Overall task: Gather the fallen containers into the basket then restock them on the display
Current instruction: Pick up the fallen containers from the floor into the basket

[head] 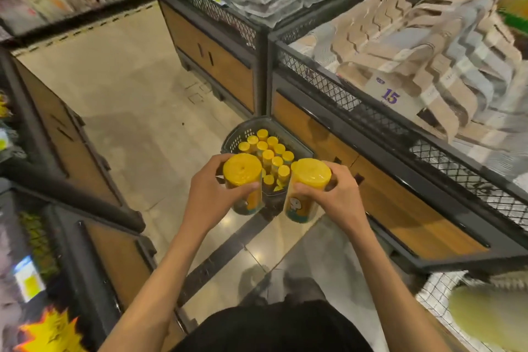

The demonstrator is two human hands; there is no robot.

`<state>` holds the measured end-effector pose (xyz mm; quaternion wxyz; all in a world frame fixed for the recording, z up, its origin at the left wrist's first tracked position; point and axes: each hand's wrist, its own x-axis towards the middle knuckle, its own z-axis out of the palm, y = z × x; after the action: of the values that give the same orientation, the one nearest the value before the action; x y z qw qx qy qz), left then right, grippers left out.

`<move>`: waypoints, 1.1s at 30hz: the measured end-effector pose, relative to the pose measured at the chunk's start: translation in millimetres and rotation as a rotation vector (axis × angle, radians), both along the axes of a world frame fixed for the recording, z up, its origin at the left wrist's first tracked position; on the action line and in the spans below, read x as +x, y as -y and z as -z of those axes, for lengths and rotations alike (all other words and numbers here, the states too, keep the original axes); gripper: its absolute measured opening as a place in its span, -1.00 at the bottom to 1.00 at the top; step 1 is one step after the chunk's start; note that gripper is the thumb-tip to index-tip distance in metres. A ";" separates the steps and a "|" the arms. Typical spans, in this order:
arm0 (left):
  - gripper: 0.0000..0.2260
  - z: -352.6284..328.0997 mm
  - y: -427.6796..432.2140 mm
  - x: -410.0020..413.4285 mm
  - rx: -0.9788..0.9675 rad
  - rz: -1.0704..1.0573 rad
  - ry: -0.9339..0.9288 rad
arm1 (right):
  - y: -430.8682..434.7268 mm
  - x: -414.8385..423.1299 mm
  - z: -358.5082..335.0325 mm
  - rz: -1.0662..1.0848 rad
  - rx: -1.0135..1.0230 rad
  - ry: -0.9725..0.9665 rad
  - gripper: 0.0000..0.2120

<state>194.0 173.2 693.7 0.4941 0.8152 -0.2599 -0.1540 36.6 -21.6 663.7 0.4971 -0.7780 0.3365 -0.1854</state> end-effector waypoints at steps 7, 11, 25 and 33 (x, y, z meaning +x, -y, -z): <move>-0.42 18.2 12.9 60.9 0.027 -0.024 -0.030 | 20.9 64.4 21.4 0.000 -0.002 -0.035 -0.36; -0.42 29.0 38.9 103.2 0.096 -0.002 -0.017 | 43.1 102.7 32.4 0.015 0.028 -0.052 -0.38; -0.37 85.6 144.8 250.1 0.291 0.137 -0.023 | 117.6 238.7 93.0 0.041 0.033 -0.212 -0.33; -0.37 163.3 186.0 323.0 0.433 0.371 -0.016 | 127.1 284.8 164.0 0.108 0.068 -0.418 -0.36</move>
<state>517.0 -12.8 530.4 0.2738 0.8392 -0.3617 -0.3000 321.4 -148.8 499.7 0.4317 -0.7631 0.4797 -0.0348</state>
